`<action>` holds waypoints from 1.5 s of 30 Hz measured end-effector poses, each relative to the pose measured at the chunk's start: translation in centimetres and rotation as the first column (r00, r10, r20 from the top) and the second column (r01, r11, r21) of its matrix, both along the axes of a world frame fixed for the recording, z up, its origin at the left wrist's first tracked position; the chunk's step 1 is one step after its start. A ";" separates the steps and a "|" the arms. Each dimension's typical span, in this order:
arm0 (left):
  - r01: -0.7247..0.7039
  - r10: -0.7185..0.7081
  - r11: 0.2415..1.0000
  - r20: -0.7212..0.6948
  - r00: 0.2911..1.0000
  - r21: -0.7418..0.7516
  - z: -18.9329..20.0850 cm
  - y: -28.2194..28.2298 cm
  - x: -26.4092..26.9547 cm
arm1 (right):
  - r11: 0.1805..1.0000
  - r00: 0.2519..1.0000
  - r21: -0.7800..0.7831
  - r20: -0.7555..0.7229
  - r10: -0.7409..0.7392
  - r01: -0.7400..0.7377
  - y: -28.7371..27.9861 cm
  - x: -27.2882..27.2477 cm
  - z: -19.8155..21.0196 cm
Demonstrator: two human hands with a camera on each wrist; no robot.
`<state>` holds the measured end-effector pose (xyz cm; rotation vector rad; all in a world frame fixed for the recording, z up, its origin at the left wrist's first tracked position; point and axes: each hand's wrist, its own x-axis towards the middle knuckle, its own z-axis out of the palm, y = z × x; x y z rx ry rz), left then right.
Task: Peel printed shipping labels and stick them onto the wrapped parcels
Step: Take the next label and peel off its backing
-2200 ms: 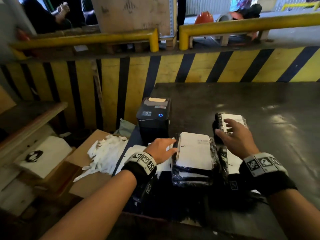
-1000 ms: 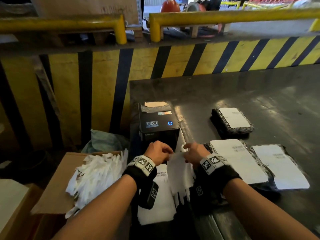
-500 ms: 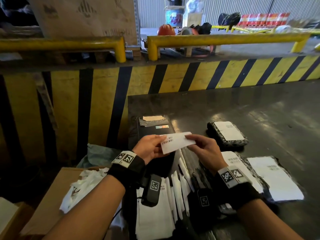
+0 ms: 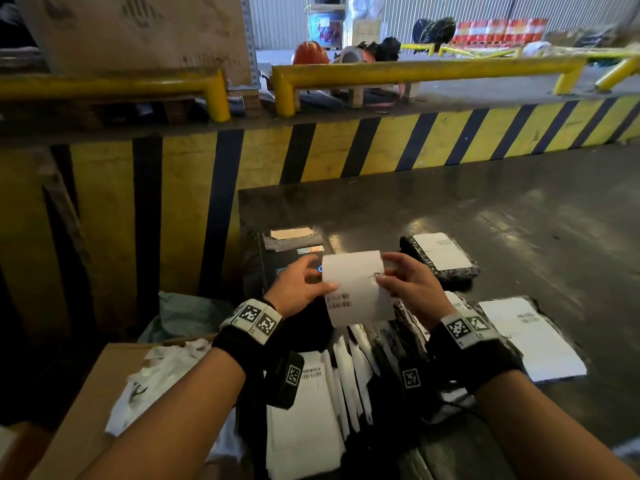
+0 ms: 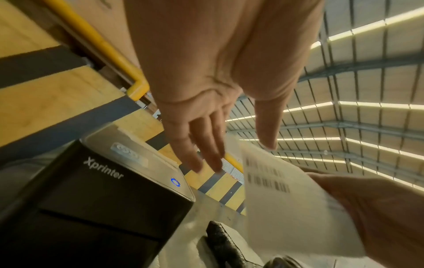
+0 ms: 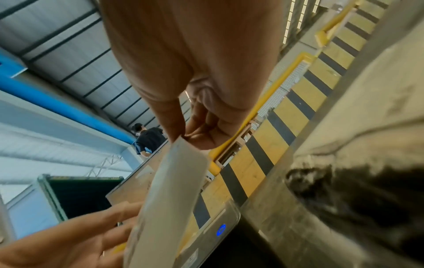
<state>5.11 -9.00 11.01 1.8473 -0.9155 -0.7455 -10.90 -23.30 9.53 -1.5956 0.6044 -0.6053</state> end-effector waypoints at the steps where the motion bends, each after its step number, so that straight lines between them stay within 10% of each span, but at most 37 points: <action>1: -0.059 0.057 0.998 0.087 0.995 0.016 -0.1 -0.2 0.3 | 0.996 0.998 -0.074 -0.043 0.052 -0.055 -0.1 0.0 0.4; 6: 0.139 -0.142 0.990 0.392 0.909 0.036 0.5 -1.0 0.6 | 0.893 0.914 -0.247 -0.256 0.315 -0.377 0.1 0.8 2.4; 13: 0.285 -0.286 0.958 0.073 0.955 0.025 0.2 -1.4 0.2 | 0.941 0.956 -0.193 -0.145 0.253 -0.278 0.0 1.1 2.1; 20: -0.091 0.037 0.983 -0.308 0.951 -0.162 0.2 -1.2 0.4 | 0.951 0.993 0.286 0.004 0.121 -0.117 0.1 0.0 0.6; 27: 0.144 -0.142 0.987 0.034 0.989 -0.074 1.2 -1.3 0.0 | 0.918 0.890 -0.130 -0.327 0.316 -0.374 -0.2 0.3 3.0; 45: -0.005 -0.026 0.972 -0.128 0.991 -0.236 1.2 -0.9 0.1 | 0.907 0.876 -0.217 -0.411 0.250 -0.361 -1.7 -1.3 5.7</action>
